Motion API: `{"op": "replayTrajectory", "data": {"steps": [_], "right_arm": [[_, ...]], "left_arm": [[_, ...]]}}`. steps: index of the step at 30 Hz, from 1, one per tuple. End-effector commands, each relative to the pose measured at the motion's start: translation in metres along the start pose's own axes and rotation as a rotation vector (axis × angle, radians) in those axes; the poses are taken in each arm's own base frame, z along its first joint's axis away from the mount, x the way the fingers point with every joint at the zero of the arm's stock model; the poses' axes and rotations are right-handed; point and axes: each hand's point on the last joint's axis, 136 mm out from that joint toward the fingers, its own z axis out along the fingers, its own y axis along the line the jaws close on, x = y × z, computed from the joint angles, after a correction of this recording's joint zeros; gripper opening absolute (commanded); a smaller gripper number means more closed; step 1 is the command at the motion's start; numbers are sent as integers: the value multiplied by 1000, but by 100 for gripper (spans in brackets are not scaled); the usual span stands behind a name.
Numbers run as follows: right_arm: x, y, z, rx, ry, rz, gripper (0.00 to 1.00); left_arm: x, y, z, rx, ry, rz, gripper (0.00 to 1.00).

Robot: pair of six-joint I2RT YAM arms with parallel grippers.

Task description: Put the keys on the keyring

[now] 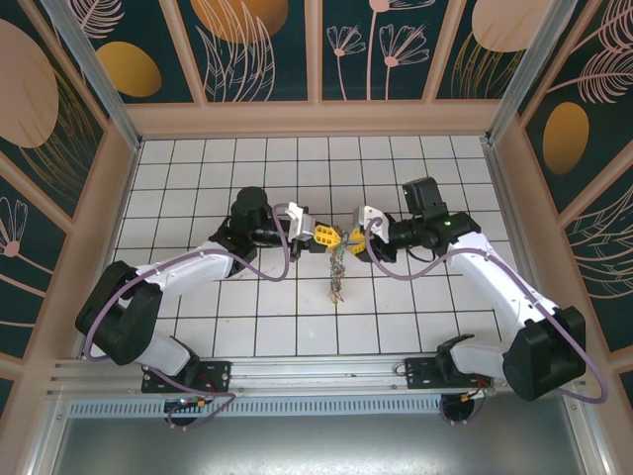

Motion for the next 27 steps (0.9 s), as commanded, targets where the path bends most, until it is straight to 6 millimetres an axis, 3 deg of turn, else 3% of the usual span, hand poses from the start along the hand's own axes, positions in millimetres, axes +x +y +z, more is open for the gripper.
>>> {"op": "replayTrajectory", "data": {"steps": [1, 8, 27], "right_arm": [[-2, 9, -6, -7, -14, -19, 32], [-17, 7, -2, -38, -48, -41, 32], [-24, 3, 4, -72, -45, -44, 32]], "left_arm": [[-19, -5, 0, 28, -45, 59, 0], [-17, -2, 2, 35, -30, 55, 0], [-17, 7, 10, 70, -17, 52, 0]]}}
